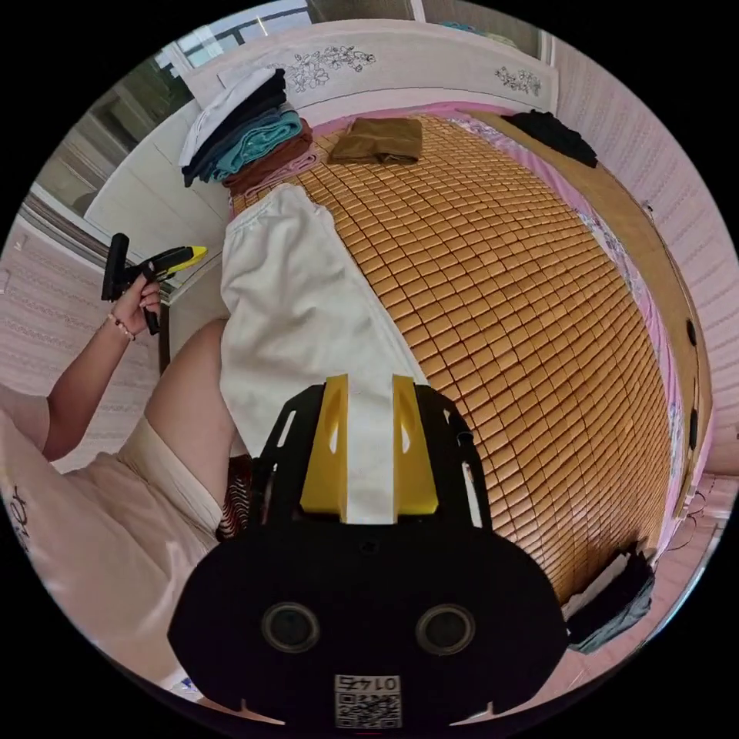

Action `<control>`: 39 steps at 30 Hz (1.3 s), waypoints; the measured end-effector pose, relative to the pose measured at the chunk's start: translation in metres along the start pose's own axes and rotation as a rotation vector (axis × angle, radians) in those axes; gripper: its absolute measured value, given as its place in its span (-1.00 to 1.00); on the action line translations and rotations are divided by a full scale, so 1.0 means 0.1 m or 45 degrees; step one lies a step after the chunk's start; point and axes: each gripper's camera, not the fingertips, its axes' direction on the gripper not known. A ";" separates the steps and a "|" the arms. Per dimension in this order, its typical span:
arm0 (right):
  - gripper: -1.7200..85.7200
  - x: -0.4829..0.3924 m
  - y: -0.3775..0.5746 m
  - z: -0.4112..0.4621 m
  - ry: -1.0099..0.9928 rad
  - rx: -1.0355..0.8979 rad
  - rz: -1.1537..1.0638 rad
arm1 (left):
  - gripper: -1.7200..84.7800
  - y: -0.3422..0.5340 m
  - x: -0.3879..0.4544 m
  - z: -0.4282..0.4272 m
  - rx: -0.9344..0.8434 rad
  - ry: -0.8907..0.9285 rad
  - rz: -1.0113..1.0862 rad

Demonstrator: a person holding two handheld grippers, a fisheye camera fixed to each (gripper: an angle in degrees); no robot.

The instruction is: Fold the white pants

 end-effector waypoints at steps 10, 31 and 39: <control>-0.77 -0.40 -2.78 1.16 -0.015 -0.325 -0.206 | -0.92 -0.37 -0.53 0.22 -0.142 0.001 -0.126; -0.97 0.19 -1.63 1.07 0.113 -0.274 0.291 | -0.98 0.68 1.38 0.51 -0.318 -0.114 0.873; -0.97 0.13 -2.52 1.47 0.225 -0.378 0.207 | -0.98 2.24 2.91 1.85 -0.748 0.017 1.374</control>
